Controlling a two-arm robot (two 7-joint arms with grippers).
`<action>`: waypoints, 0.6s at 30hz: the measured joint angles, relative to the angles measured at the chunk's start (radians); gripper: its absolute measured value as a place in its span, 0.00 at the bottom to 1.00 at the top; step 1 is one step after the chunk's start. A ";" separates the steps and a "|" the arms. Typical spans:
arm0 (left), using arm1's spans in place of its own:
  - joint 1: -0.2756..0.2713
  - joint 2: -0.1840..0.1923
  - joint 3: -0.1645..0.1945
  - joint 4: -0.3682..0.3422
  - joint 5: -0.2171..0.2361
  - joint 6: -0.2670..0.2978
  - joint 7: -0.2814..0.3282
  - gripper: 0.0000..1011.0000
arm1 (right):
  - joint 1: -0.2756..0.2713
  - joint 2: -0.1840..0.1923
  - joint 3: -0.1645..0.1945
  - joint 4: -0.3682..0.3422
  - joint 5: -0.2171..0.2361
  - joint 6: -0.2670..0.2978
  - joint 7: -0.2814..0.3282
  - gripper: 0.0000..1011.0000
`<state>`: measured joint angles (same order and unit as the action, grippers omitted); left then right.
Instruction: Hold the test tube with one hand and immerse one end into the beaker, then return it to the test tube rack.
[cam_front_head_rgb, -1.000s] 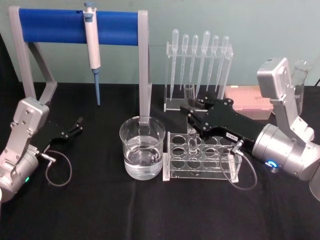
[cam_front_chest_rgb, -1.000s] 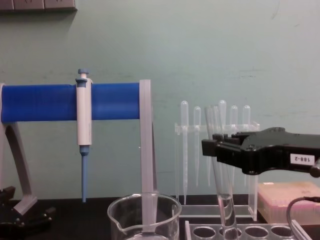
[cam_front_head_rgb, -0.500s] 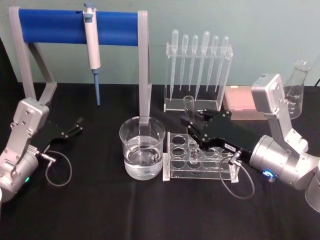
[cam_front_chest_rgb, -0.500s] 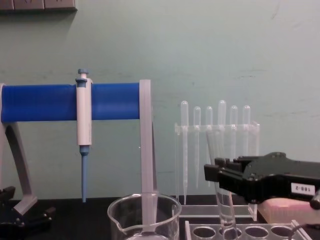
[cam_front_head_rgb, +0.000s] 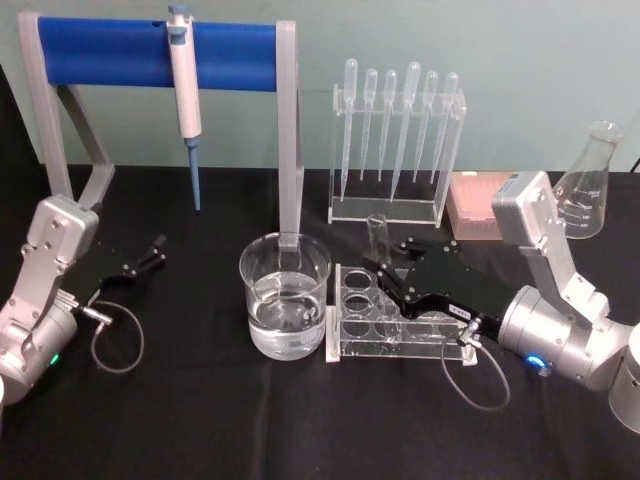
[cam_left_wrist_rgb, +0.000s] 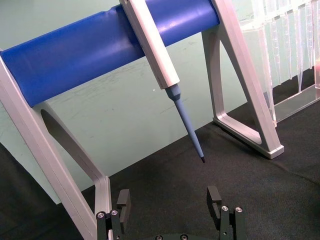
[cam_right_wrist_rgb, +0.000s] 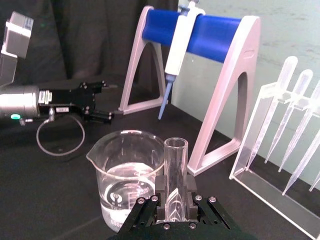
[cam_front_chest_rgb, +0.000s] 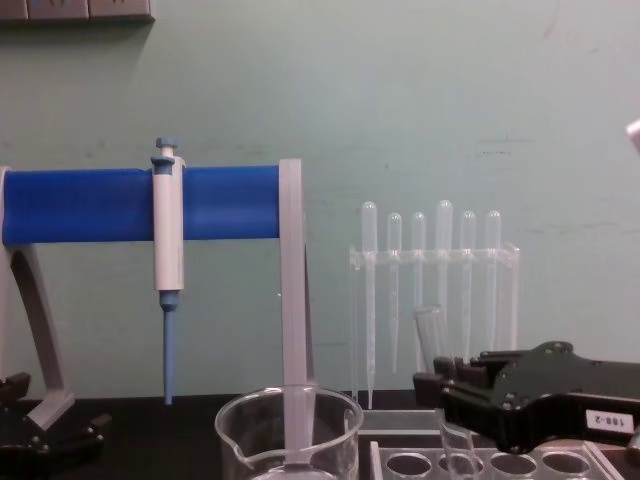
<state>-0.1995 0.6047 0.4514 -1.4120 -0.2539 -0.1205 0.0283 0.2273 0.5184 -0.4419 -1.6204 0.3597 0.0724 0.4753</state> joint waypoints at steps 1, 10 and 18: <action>0.000 0.000 0.000 0.000 0.000 0.000 0.000 0.99 | 0.002 0.001 -0.002 0.001 -0.003 0.004 0.002 0.23; 0.000 0.000 0.000 0.000 0.000 0.000 0.000 0.99 | -0.008 0.018 0.000 -0.037 -0.021 0.049 0.000 0.50; 0.000 0.000 0.000 0.000 0.000 0.000 0.000 0.99 | -0.133 0.089 0.082 -0.207 0.010 0.154 -0.068 0.76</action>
<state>-0.1995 0.6047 0.4514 -1.4120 -0.2539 -0.1205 0.0282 0.0946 0.6070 -0.3602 -1.8276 0.3701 0.2266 0.4076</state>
